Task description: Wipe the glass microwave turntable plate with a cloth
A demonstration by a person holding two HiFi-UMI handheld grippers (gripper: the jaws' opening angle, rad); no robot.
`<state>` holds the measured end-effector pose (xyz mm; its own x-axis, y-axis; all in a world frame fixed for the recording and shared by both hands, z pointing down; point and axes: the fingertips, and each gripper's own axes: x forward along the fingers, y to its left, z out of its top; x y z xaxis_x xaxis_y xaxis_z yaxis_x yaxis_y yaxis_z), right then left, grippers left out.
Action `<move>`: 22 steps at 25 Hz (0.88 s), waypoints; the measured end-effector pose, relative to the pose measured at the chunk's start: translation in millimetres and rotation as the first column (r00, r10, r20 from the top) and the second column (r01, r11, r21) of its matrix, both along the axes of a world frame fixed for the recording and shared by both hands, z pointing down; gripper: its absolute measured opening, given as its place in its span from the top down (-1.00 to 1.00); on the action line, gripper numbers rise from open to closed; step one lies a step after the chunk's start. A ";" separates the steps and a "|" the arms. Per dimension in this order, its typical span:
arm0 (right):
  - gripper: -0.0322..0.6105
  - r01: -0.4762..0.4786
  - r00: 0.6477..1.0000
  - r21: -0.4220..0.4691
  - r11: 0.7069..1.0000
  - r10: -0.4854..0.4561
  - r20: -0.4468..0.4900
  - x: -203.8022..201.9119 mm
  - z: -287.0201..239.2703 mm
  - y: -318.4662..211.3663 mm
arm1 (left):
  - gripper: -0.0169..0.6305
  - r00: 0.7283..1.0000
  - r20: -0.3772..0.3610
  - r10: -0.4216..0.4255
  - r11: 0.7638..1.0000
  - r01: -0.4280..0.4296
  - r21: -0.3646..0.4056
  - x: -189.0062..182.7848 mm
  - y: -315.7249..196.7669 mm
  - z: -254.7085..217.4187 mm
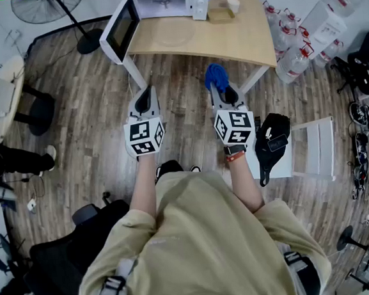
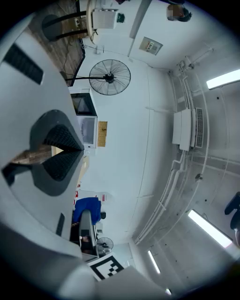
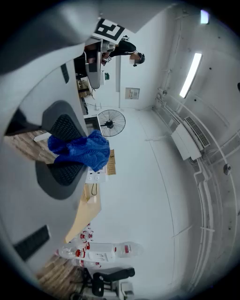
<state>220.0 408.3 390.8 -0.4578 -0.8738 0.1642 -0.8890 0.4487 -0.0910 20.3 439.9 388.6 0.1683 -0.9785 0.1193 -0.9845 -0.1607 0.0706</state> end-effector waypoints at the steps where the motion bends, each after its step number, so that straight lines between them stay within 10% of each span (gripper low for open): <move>1: 0.54 0.001 1.000 0.007 1.000 -0.001 -0.007 2.9 0.0 -3.2 | 0.92 1.000 -0.009 -0.004 1.000 0.004 -0.003 -1.5 -1.4 2.8; 11: 0.53 -0.021 1.000 -0.047 0.999 0.021 0.015 -4.5 23.7 -56.2 | 0.92 1.000 0.010 0.007 1.000 -0.006 -0.020 -12.1 -48.9 21.3; 22: 0.52 -0.011 1.000 -0.125 0.992 0.011 -0.001 -78.5 38.9 -220.5 | 0.92 0.997 0.001 0.079 0.996 -0.079 -0.044 -53.9 -234.5 27.4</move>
<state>141.5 187.8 429.8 -0.4486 -0.8511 0.2727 -0.8937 0.4243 -0.1457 -33.6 205.4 416.0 0.2449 -0.9559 0.1625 -0.9689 -0.2351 0.0770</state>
